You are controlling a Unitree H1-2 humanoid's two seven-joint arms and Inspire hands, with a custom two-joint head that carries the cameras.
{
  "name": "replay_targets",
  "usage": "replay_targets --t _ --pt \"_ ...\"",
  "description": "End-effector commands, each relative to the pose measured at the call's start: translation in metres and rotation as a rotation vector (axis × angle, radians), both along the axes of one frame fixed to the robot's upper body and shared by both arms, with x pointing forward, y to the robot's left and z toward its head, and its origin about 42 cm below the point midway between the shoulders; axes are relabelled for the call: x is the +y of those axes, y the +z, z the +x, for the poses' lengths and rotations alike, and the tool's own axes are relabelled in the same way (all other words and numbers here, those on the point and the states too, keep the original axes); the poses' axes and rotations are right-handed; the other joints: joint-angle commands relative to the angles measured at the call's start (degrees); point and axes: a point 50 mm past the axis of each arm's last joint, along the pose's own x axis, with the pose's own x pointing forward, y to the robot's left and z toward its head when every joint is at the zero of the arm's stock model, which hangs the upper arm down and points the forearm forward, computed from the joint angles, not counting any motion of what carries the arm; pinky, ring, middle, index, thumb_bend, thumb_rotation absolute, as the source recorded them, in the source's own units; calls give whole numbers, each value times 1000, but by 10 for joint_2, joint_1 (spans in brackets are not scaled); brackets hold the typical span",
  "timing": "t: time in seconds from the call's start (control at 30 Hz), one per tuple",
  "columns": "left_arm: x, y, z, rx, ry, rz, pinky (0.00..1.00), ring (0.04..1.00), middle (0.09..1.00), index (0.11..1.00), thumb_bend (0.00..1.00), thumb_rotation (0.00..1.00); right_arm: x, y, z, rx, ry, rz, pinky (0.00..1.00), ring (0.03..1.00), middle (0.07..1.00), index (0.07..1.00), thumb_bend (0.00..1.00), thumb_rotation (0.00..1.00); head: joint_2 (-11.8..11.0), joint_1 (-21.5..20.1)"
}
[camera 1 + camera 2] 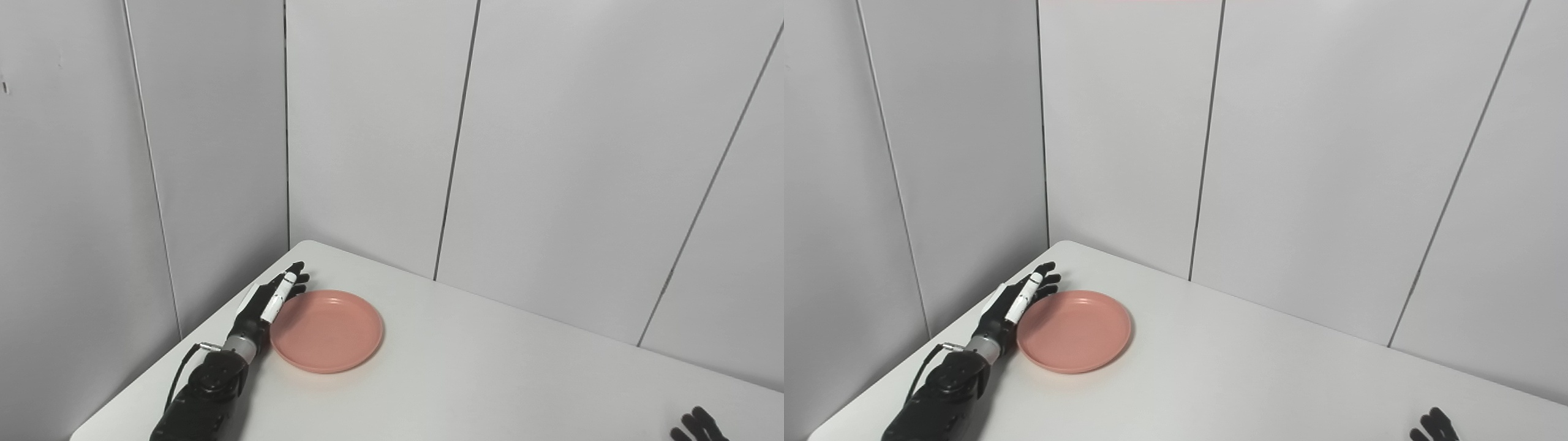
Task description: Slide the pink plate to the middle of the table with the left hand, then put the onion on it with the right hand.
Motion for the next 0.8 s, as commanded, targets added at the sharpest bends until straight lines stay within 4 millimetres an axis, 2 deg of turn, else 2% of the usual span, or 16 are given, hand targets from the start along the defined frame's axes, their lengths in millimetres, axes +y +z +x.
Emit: replay_targets --t 0.0,0.3,0.5,0.57,0.77 --pt "-12 10 11 -37 -39 2 890 884 880 887 506 1000 0 13 5 -58 1 10 894 932 944 942 562 816 0 -2" --pt "-29 4 15 -28 -48 -34 909 891 890 904 487 1000 5 16 4 -72 7 6 872 927 943 941 538 808 2 -16" --pt "-37 -1 19 -33 -54 -37 902 892 893 910 518 1000 11 17 4 -68 -2 16 922 951 958 960 523 820 -2 -31" --pt "-40 -2 21 -39 -54 -55 895 892 894 909 494 1000 14 18 5 -67 -6 21 917 946 958 963 495 817 -3 -36" --pt "-45 -7 24 -41 -74 -73 904 900 900 911 494 1000 24 20 6 -74 -10 33 994 979 986 995 434 838 -1 -54"
